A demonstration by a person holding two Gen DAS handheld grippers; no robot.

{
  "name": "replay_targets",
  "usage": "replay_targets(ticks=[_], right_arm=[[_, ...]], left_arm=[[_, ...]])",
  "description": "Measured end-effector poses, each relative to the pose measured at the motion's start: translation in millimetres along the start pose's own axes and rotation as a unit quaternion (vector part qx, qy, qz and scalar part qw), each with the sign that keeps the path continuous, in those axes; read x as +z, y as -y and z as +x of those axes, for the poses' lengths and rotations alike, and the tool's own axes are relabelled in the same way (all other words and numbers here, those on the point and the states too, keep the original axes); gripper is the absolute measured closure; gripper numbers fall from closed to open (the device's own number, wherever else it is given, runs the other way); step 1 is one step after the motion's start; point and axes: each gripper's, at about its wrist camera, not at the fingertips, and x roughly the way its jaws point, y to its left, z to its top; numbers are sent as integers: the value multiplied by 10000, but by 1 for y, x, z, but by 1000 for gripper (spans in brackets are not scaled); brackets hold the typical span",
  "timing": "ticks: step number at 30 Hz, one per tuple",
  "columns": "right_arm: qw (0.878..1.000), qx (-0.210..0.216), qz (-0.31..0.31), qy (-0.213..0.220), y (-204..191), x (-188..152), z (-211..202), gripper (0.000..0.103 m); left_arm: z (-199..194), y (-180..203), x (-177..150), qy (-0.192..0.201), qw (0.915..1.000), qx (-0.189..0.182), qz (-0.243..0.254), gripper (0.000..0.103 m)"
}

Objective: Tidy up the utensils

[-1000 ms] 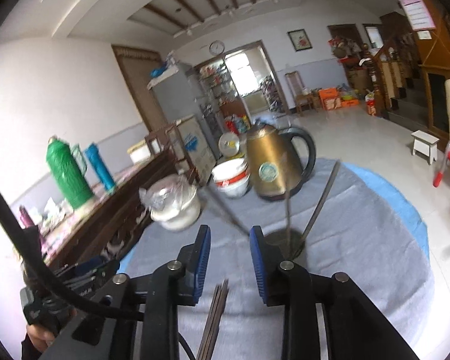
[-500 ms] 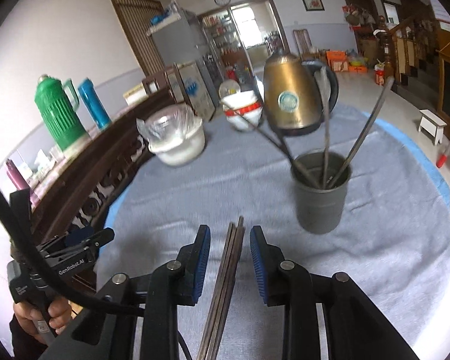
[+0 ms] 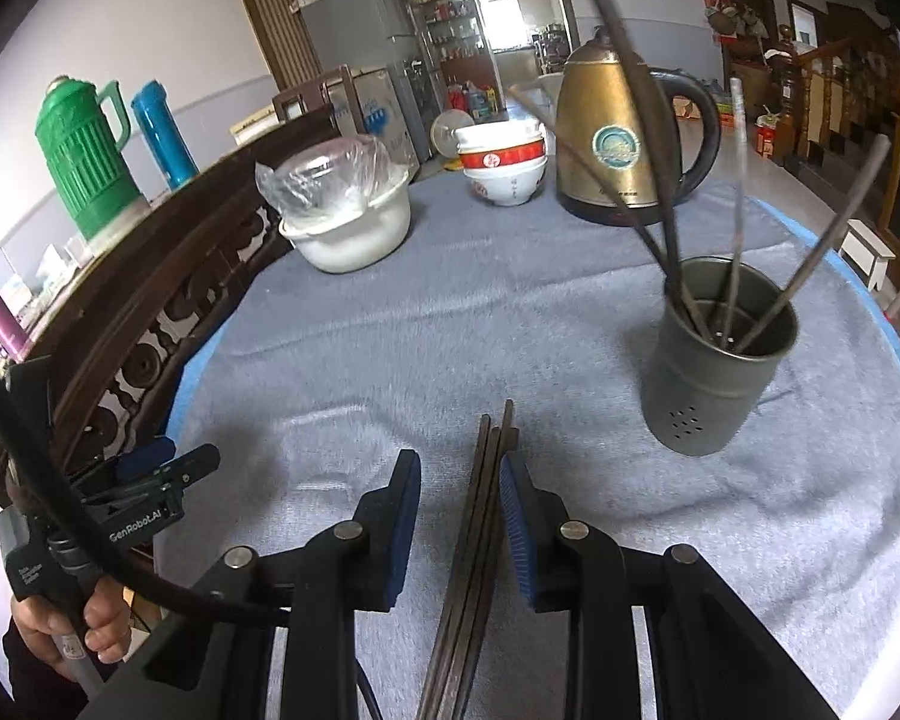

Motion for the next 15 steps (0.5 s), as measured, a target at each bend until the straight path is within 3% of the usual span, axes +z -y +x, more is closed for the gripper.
replay_targets(ticks=[15], right_arm=[[9998,-195,22,-78,-7,0,1,72]], left_arm=[[-2,11,3,-30,9994,-237,234,42]])
